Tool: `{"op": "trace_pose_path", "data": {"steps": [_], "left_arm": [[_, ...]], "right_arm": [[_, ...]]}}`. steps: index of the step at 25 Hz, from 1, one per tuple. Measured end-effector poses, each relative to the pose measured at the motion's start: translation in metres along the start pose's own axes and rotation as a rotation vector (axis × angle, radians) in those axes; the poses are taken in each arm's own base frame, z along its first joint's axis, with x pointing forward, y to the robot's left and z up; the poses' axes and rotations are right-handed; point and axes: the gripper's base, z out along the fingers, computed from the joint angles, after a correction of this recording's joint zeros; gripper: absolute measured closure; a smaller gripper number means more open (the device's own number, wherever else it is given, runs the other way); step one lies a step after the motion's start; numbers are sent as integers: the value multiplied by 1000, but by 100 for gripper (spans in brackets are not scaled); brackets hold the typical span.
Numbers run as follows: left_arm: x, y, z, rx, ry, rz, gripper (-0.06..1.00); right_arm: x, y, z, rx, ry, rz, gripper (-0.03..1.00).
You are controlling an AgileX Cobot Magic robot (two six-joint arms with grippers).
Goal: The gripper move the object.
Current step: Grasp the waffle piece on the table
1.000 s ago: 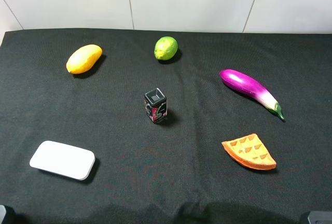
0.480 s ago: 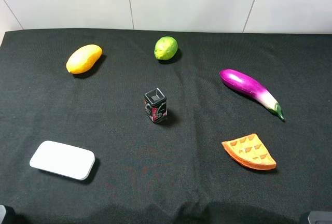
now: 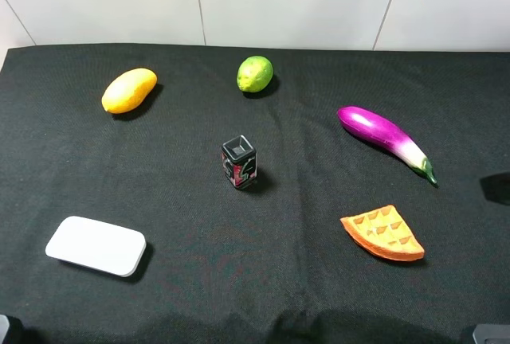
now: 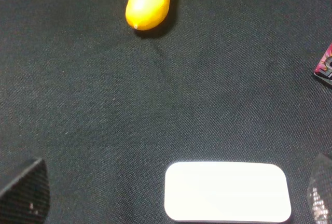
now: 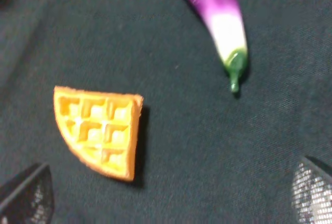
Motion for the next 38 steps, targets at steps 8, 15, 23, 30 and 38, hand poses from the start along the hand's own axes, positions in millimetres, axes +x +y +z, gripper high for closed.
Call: {"op": "trace_pose_path", "data": {"steps": [8, 15, 23, 30, 38], "left_arm": [[0, 0, 0, 0, 0, 0, -5], [0, 0, 0, 0, 0, 0, -5], [0, 0, 0, 0, 0, 0, -5], [0, 0, 0, 0, 0, 0, -5], [0, 0, 0, 0, 0, 0, -5]], "right_arm": [[-3, -3, 18, -32, 144, -123, 27], [-15, -2, 53, -79, 272, -200, 27], [-11, -4, 102, -101, 341, -148, 27], [-1, -1, 121, -122, 332, -137, 27], [0, -1, 138, -153, 355, -137, 27]]}}
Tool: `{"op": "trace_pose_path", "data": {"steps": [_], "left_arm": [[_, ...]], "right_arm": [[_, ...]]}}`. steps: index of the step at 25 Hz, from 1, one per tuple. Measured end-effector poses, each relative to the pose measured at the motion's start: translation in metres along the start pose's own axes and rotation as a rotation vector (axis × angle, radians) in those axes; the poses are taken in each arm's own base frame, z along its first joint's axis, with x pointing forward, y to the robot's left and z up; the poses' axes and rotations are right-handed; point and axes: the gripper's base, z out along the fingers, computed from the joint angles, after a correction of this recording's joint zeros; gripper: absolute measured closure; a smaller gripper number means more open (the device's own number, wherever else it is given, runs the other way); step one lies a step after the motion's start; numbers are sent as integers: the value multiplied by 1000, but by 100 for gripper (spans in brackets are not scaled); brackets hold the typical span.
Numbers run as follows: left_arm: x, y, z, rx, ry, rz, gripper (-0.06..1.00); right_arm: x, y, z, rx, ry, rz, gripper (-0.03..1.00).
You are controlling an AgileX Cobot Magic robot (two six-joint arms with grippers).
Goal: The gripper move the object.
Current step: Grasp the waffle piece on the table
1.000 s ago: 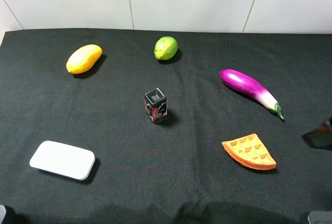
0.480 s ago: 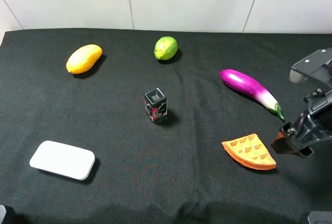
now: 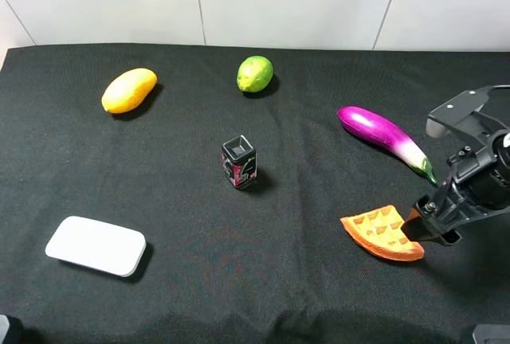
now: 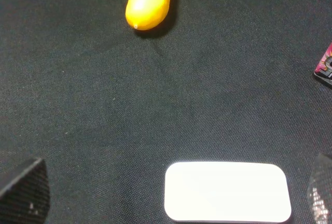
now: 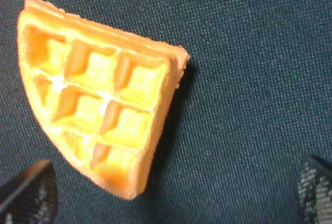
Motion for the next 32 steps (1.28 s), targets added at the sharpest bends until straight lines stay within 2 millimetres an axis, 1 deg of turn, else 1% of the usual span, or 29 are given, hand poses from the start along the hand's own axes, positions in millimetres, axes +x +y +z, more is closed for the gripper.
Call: {"op": "trace_pose_path", "data": {"steps": [5, 11, 18, 25, 32], "left_arm": [[0, 0, 0, 0, 0, 0, -5], [0, 0, 0, 0, 0, 0, -5], [0, 0, 0, 0, 0, 0, -5], [0, 0, 0, 0, 0, 0, -5], [0, 0, 0, 0, 0, 0, -5]], "right_arm": [[-3, 0, 10, -29, 6, 7, 27], [-12, 12, 21, -42, 8, -63, 27], [-17, 24, 36, -55, 38, -83, 27], [-19, 23, 43, -51, 48, -42, 27], [-20, 22, 44, -40, 33, -36, 27]]}}
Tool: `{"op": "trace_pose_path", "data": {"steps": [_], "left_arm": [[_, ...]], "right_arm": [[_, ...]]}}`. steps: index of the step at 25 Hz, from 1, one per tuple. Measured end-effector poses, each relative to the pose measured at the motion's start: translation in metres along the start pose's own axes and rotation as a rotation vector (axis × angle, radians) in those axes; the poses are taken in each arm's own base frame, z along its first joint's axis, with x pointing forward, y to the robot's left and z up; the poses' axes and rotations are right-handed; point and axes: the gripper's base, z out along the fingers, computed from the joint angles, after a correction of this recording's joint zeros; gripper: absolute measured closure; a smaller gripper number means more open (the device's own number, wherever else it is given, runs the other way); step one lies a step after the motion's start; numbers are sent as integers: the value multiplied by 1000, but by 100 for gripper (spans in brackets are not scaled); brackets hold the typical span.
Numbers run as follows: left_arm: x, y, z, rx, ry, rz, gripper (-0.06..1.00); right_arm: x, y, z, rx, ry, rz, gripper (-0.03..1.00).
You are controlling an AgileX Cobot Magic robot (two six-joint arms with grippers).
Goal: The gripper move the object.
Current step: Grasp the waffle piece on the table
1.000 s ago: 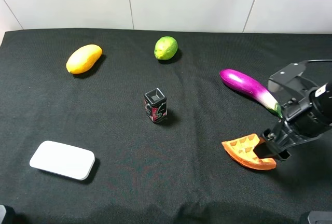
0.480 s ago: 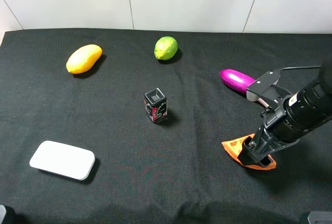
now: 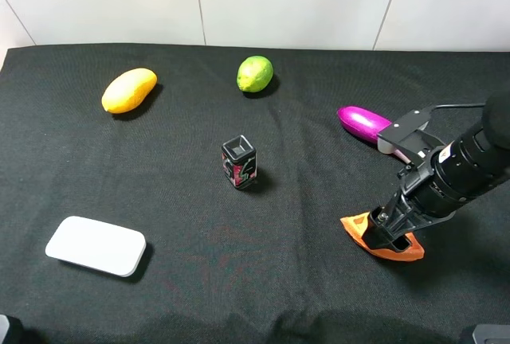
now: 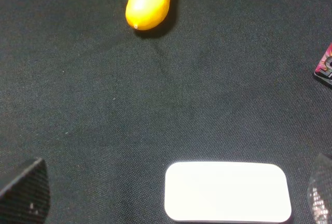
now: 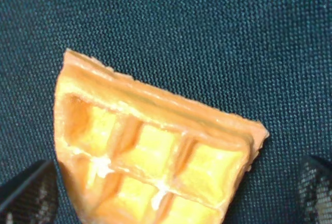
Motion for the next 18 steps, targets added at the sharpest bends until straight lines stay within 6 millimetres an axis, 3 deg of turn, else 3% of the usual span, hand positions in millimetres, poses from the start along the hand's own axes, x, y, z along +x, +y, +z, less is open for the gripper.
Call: {"op": "trace_pose_path", "data": {"steps": [18], "left_arm": [[0, 0, 0, 0, 0, 0, -5]], "right_arm": [[1, 0, 0, -6, 11, 0, 27]]}}
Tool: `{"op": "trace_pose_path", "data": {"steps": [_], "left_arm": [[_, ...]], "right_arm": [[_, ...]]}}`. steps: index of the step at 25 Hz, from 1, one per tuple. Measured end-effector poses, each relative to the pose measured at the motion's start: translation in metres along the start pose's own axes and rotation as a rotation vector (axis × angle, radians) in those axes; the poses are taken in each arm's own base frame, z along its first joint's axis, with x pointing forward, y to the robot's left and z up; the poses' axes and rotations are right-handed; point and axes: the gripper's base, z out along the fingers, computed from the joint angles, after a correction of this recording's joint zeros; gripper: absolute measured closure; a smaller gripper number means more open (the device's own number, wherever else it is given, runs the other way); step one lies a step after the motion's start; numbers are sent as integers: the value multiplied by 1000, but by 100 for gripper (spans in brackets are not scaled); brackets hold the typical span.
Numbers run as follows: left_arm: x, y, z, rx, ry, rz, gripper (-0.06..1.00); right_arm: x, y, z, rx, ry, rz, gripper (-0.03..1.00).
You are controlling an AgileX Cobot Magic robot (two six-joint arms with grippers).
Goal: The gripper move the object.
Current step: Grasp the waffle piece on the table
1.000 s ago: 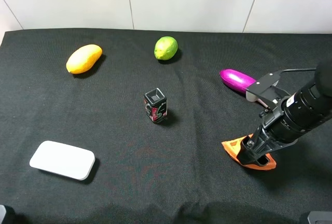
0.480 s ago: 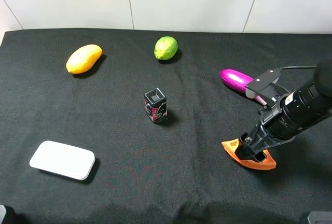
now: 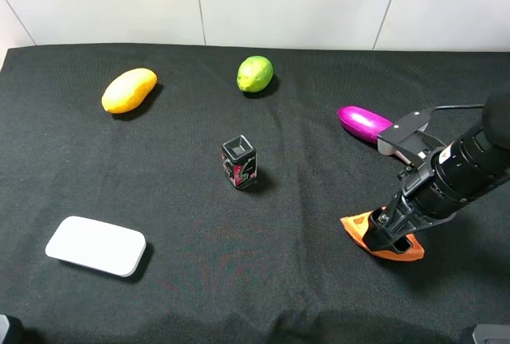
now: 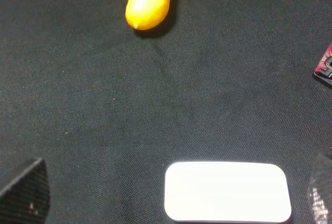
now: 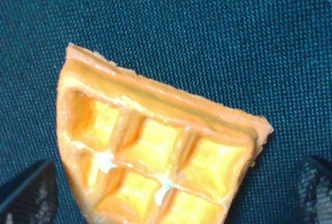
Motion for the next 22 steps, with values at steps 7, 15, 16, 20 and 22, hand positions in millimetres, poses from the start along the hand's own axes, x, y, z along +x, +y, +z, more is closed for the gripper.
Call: {"op": "trace_pose_path", "data": {"steps": [7, 15, 16, 20, 22], "left_arm": [[0, 0, 0, 0, 0, 0, -5], [0, 0, 0, 0, 0, 0, -5], [0, 0, 0, 0, 0, 0, -5], [0, 0, 0, 0, 0, 0, -5], [0, 0, 0, 0, 0, 0, -5]], "right_arm": [[2, 0, 10, -18, 48, 15, 27], [3, -1, 17, -28, 73, 31, 27], [3, -1, 18, -31, 77, 35, 27], [3, 0, 19, -36, 79, 48, 33], [3, 0, 19, -39, 78, 55, 43]]}}
